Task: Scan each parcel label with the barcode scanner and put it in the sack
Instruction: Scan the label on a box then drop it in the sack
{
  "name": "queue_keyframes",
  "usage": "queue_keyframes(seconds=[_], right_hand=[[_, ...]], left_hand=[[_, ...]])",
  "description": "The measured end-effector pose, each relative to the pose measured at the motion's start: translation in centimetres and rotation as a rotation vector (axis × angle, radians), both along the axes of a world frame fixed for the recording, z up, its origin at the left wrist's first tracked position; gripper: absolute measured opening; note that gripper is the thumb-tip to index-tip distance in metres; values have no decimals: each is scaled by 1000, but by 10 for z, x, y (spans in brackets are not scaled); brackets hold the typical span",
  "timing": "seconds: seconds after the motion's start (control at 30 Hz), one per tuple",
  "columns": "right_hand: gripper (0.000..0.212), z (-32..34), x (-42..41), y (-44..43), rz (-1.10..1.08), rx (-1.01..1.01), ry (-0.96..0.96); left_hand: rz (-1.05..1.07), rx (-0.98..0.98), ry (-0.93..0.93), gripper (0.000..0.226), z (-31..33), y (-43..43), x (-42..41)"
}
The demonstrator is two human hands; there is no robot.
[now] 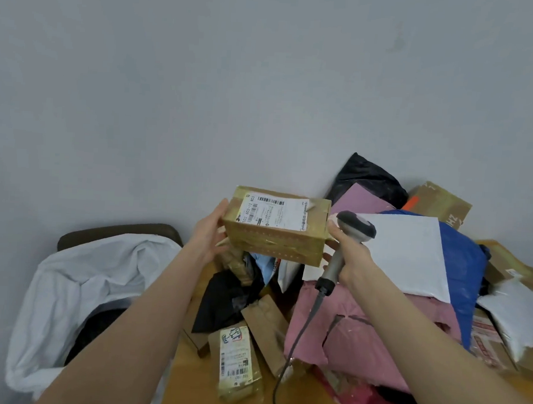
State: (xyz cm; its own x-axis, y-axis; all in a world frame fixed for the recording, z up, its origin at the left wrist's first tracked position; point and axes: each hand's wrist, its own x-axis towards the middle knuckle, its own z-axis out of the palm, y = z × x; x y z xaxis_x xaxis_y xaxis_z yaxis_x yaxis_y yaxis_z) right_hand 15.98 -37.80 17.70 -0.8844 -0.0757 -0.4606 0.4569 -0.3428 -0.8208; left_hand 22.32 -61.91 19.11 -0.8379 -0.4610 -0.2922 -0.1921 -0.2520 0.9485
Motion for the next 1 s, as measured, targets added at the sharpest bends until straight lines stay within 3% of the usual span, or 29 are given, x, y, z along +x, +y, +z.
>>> queue_keyframes(seconds=[0.2,0.33,0.5,0.7,0.9,1.0], right_hand=[[41,-12,14,-6,108,-138,-25],[39,-22,26,-3,149,-191,-80],[42,-26,33,7,155,-136,-69],[27,-18,38,7,173,-154,4],[16,-25,61,-12,200,-77,-29],[18,-33,68,-22,173,-38,-34]], left_hand=[[93,46,77,11,-1,11,20],[119,82,105,27,-3,32,29],[279,143,156,7,-6,56,39],[288,6,98,4,-1,55,44],[174,145,-43,59,-32,47,56],[63,125,-124,60,-53,38,68]])
